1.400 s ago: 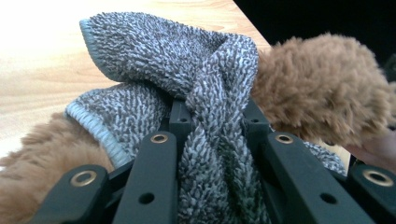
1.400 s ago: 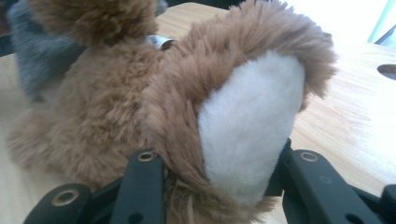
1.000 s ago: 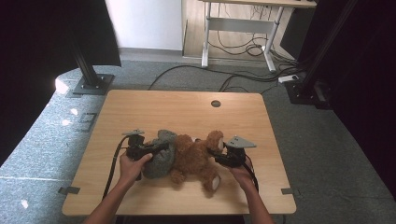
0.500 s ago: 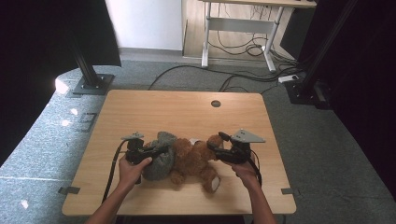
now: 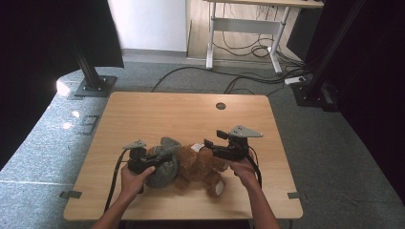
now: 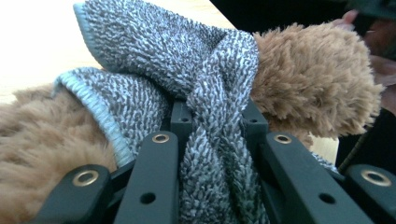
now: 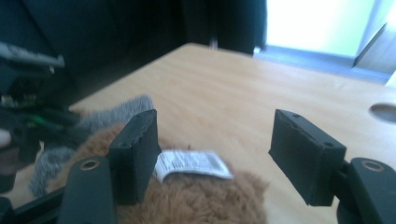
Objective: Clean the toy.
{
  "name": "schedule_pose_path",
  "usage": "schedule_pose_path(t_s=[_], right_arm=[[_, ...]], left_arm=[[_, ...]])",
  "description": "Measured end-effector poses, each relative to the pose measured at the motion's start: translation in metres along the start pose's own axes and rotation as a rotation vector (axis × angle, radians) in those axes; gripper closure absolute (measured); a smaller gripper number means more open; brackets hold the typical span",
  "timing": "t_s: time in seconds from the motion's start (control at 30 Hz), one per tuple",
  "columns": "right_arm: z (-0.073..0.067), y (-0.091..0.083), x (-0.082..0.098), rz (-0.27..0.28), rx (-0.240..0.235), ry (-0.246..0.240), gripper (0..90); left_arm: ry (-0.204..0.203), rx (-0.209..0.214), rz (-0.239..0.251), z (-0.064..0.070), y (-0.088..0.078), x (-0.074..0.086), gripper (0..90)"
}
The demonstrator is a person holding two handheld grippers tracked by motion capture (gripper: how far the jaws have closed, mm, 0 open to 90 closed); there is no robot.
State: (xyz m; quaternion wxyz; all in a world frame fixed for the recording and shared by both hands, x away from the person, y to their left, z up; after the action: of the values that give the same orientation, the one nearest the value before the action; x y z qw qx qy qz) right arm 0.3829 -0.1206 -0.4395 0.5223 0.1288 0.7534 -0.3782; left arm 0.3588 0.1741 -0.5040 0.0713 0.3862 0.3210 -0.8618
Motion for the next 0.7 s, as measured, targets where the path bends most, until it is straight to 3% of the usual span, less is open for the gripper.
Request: schedule_pose_path(t_s=[0.13, 0.3, 0.4, 0.5, 0.7], right_arm=[[-0.002, 0.014, 0.013, -0.086, -0.057, -0.009, 32.1], [-0.012, 0.035, 0.047, -0.208, -0.124, -0.038, 31.3], [-0.013, 0.032, 0.061, -0.181, -0.145, -0.005, 34.3], [-0.013, 0.027, 0.068, -0.189, -0.146, -0.014, 41.6], [-0.019, 0.025, 0.075, -0.173, -0.118, -0.054, 54.4]], left_arm=[[0.002, 0.007, 0.009, 0.003, -0.002, 0.005, 73.4], [-0.009, 0.021, 0.016, 0.005, -0.004, 0.007, 73.2], [-0.017, 0.042, 0.02, 0.007, -0.007, 0.004, 72.7], [-0.039, 0.091, 0.026, 0.012, -0.014, -0.005, 71.9], [0.009, 0.116, 0.042, 0.033, -0.024, -0.03, 71.1]])
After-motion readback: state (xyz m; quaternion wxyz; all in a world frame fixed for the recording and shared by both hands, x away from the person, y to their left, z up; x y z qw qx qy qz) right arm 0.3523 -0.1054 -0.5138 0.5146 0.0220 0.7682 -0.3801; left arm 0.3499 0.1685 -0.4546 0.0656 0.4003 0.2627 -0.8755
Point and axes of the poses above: each handheld gripper's, and its own axes: y roughly forward along the jaws, x roughly out of its underside, z roughly to its right, the point moved 3 cm from there along y, roughly forward along the jaws, and after that the axes turned 6 degrees about -z, right-handed, at the moved point
